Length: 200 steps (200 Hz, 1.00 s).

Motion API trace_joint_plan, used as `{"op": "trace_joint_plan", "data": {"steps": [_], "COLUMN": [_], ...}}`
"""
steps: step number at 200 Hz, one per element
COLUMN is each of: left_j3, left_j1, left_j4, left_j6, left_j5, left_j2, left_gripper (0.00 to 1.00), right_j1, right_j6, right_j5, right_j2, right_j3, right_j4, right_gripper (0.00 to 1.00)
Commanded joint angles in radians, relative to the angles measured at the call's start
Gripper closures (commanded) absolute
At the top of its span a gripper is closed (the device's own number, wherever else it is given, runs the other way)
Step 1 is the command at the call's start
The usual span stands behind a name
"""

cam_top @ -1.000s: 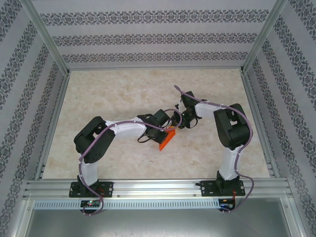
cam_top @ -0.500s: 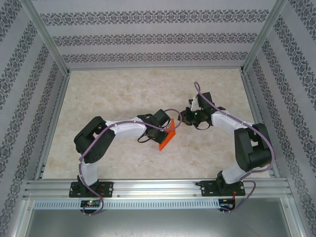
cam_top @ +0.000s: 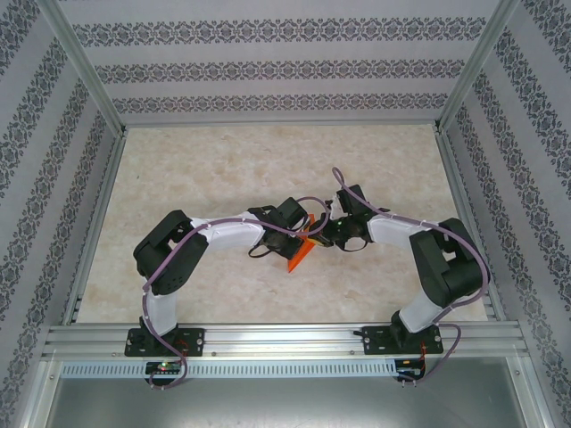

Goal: Fold a paper plane with a square sheet of paper (pick it up from the middle)
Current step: Third fold the triangle at the center of the table.

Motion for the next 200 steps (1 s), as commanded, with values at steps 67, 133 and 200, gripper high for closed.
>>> {"op": "trace_joint_plan", "data": {"steps": [67,133,200], "left_j3": [-0.003,-0.008,-0.007], "left_j1": [0.016,0.016,0.016], "left_j4": [0.006,-0.001,-0.019], "left_j6": [0.002,0.007,0.014], "left_j5": [0.006,0.003,-0.006], "left_j2": [0.027,0.027,0.035], "left_gripper": [0.96,0.96,0.96], "right_j1": [0.021,0.013,-0.001], "right_j6": [0.009,-0.058,-0.052], "right_j5": [-0.005,0.050,0.041], "right_j2": [0.069,0.107,0.103], "right_j3": [0.040,0.034,-0.005], "right_j4": [0.023,-0.056,-0.005], "right_gripper": [0.92,0.92,0.91]}}
